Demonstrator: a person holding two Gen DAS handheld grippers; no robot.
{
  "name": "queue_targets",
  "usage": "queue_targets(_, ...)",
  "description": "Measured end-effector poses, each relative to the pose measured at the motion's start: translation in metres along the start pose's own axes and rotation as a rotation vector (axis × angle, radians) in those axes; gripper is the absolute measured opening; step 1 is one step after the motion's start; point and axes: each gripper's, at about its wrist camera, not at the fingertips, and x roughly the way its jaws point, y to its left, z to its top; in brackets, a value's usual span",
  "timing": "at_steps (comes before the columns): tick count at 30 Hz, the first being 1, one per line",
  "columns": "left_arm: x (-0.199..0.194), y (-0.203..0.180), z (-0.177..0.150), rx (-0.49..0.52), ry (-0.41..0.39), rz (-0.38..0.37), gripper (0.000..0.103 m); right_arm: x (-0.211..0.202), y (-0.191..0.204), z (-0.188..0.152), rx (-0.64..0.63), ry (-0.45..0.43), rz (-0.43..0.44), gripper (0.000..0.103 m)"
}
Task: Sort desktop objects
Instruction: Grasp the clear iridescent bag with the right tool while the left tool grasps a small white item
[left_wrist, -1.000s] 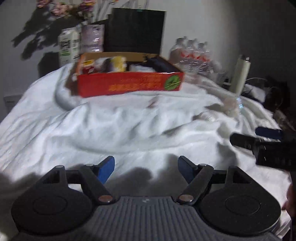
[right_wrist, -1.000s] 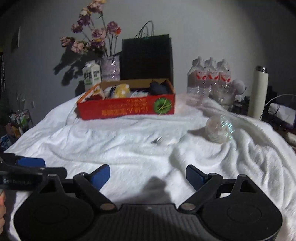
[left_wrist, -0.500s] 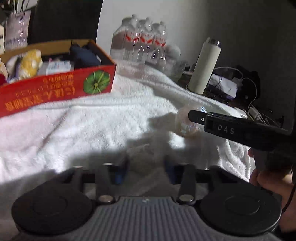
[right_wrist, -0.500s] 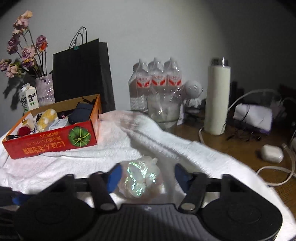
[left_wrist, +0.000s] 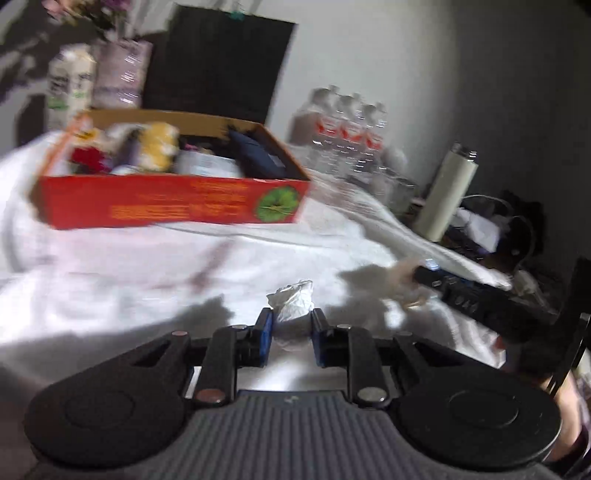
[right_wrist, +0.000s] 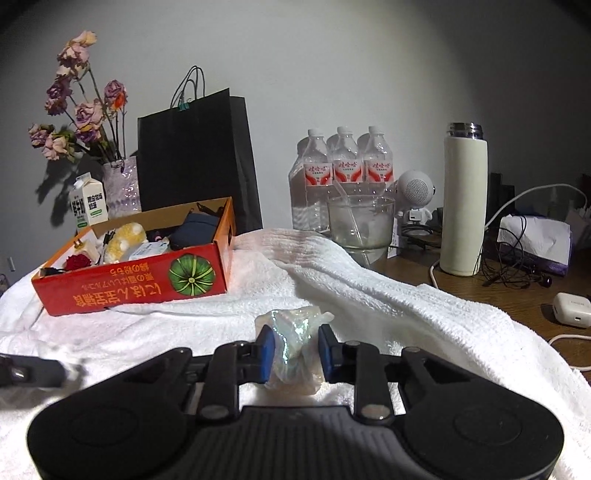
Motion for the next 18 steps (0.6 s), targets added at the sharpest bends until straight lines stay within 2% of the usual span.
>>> queue_targets(3,-0.022,0.018,-0.008,0.002,-0.005,0.071,0.022,-0.006,0.006,0.003,0.024,0.017,0.001,0.019)
queue_targets(5,-0.034,0.03,-0.014,-0.006,-0.014,0.114,0.022,-0.024,0.016,0.004,0.08,-0.001,0.067,0.013)
queue_targets(10,-0.059,0.045,-0.029,0.013,-0.02,0.194,0.022,-0.068,0.069,-0.01,0.069,-0.024,0.22,0.013)
queue_targets(18,-0.098,0.043,-0.06,0.045,-0.039,0.212,0.023,-0.127,0.119,-0.051,0.059,0.005,0.334,0.012)
